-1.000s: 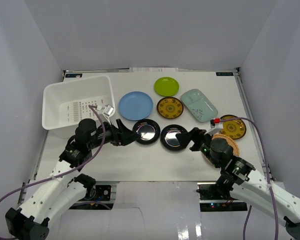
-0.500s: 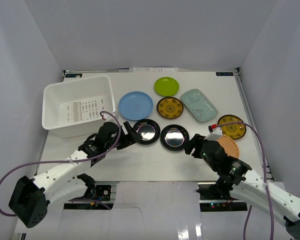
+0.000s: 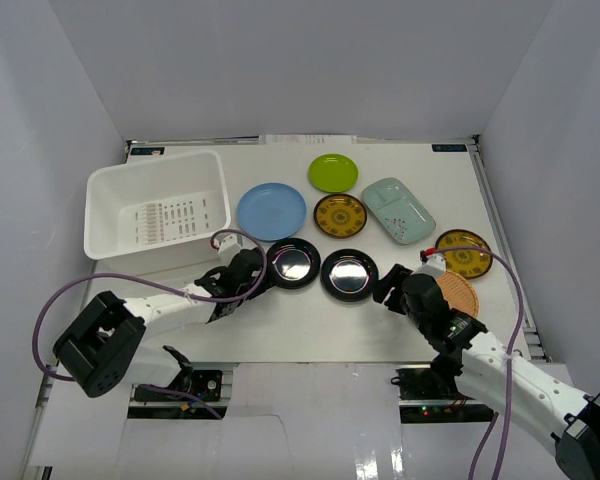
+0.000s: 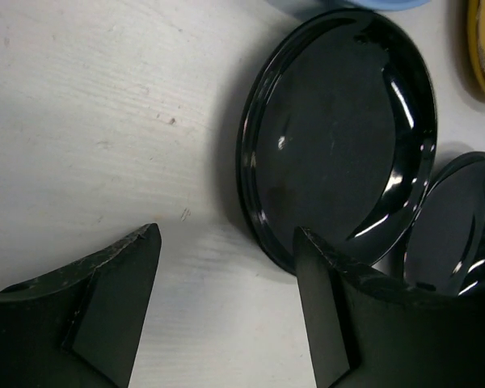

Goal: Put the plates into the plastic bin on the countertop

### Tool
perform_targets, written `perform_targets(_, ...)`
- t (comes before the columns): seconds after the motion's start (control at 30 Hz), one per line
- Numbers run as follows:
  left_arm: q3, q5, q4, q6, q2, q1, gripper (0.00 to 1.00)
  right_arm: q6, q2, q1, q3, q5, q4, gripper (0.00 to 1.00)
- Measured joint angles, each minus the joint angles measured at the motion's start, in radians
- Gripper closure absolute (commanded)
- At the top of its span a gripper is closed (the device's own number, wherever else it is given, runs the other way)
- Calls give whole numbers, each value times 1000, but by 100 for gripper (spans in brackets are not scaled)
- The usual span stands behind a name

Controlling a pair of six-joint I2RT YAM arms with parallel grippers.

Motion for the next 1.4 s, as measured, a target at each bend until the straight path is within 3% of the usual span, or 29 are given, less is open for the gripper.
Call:
perform_targets(0.13, 15, -29, 63, 0, 55, -5, 36, 6, 68, -92, -68, -100, 85, 36)
perform_targets(0.27, 15, -52, 104, -4, 85, -7, 61, 19, 146, -168, -107, -206, 195, 36)
perform_targets(0.57, 14, -85, 186, 5, 130, -8, 100, 106, 265, -261, -170, -328, 476, 38)
perform_targets(0.73, -13, -86, 200, 31, 78, -9, 100, 139, 372, -269, -170, -349, 602, 40)
perform_targets(0.93, -42, -33, 134, 105, -144, -22, 100, 164, 447, -286, -177, -345, 681, 64)
perform_targets(1.07, -13, 1, 85, 166, -365, -35, 100, 174, 446, -293, -198, -337, 698, 72)
perform_targets(1.1, 13, 2, 62, 182, -403, -36, 100, 173, 448, -293, -198, -335, 698, 80)
perform_targets(1.2, 166, -21, -29, 241, -468, -37, 100, 177, 467, -297, -200, -334, 704, 92)
perform_targets(1.4, 425, -162, -93, 400, -481, -26, 100, 179, 335, -300, -219, -335, 673, 92)
